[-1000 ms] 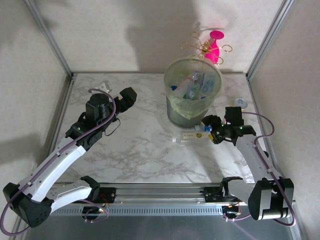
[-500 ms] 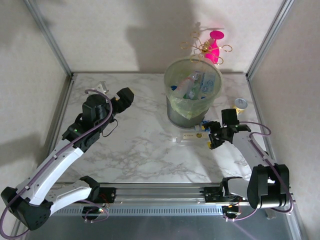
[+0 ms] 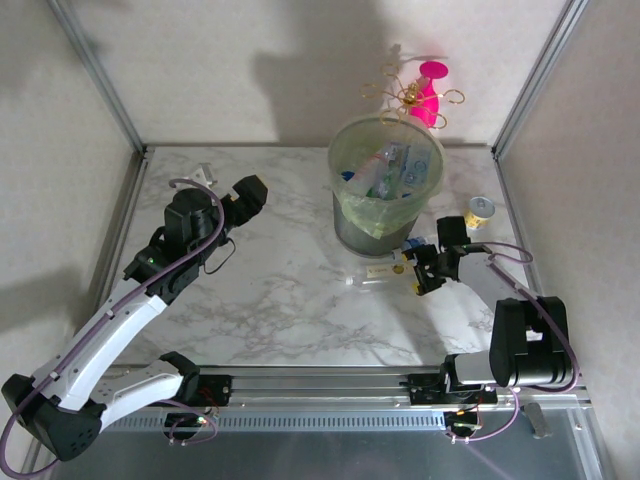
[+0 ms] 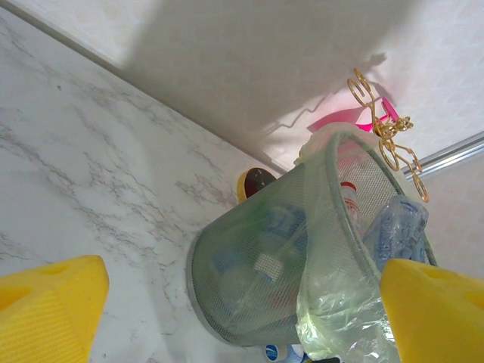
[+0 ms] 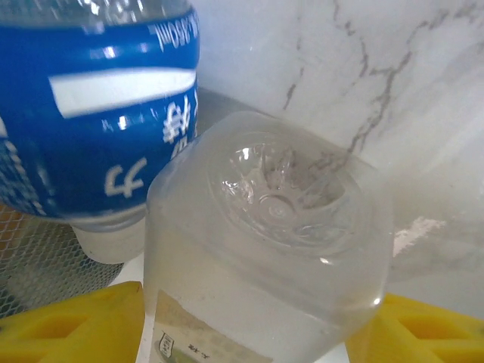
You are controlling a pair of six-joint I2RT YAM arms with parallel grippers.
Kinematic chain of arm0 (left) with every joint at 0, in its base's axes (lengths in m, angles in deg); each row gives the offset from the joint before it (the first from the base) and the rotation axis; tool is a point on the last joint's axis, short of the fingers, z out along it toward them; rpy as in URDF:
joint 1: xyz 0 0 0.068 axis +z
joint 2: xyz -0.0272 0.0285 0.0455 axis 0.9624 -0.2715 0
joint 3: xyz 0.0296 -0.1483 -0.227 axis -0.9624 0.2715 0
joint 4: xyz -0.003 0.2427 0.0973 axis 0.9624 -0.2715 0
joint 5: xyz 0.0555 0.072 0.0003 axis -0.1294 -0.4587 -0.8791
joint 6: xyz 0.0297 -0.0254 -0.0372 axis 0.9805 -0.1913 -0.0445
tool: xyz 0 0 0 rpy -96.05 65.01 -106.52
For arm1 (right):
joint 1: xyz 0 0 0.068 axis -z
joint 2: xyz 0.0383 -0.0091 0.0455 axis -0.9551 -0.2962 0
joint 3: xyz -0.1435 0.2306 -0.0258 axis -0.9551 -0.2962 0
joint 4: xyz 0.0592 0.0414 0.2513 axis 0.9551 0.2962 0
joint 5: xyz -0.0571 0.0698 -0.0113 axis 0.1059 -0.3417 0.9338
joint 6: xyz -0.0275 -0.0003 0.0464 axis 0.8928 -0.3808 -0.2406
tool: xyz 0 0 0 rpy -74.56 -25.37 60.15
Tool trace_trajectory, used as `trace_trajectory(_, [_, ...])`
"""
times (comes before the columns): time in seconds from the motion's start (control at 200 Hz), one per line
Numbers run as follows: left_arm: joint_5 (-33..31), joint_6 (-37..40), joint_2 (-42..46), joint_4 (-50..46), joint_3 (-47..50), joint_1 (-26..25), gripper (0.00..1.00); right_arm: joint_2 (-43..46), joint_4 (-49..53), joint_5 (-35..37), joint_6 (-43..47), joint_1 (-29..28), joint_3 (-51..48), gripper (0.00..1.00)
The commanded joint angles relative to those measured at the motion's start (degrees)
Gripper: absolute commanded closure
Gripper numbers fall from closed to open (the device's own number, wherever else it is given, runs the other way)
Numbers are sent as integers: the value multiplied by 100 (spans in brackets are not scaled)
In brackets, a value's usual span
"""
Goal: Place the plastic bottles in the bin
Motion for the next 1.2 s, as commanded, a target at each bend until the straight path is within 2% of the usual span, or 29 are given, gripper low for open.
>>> trace_trajectory(0.0, [-109,-28,117,-109,-9,61,8,-103,13,214,113,-6,-137,35])
trace_trajectory(0.125, [-92,-28,88,-88,9,72,8,-113,85,277,186,-34,-168,40])
trace_trajectory(0.23, [-56,-28,61,-68,13,72,8,-133,80,276,195,-72,-223,40])
trace_trajectory(0.36, [-15,-28,30,-48,0,73,8,-235,240,314,302,-121,-143,32])
trace_trajectory(0.426, [4,-39,33,-43,7,74,8,-260,391,365,320,-124,-101,32])
trace_trajectory(0.786, [-47,-18,171,-59,58,74,8,332,900,769,226,-88,-119,45])
trace_trajectory(1.191, [-3,51,241,-113,26,74,8,575,2150,1033,660,5,328,45])
